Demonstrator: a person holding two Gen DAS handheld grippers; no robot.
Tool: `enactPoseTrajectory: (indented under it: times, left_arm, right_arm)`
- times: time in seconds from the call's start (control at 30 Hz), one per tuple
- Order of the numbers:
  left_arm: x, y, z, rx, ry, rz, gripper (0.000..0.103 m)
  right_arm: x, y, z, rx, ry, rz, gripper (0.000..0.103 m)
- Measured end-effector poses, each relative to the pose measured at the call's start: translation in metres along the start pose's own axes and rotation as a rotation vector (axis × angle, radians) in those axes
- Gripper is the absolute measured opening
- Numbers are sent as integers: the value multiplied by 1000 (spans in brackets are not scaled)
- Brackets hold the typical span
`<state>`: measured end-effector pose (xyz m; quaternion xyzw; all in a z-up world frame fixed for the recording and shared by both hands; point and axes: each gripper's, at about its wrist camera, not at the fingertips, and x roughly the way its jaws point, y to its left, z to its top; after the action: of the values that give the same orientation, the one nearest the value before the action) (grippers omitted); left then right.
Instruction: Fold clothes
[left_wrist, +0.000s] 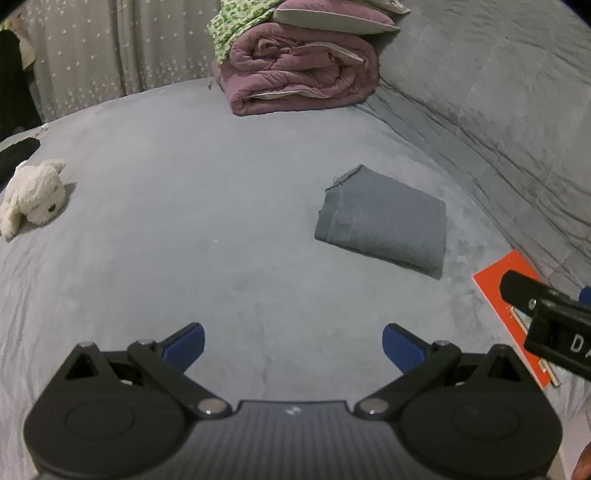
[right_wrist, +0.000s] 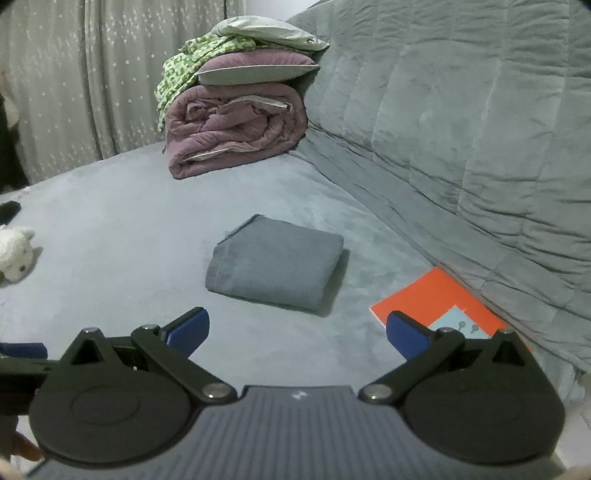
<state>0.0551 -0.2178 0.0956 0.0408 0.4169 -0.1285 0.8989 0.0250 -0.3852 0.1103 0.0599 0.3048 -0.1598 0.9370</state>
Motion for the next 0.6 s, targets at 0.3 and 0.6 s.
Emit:
enactPoseTrajectory:
  times: [0.3,0.6]
  left_arm:
    - [1,1,-3,2,1,7,103]
    - [2,-3,-4,15,9,-3,103]
  right_arm:
    - [-1,-3,-3,9,4,21,103]
    - [2,-2,-4,2,16,21,103]
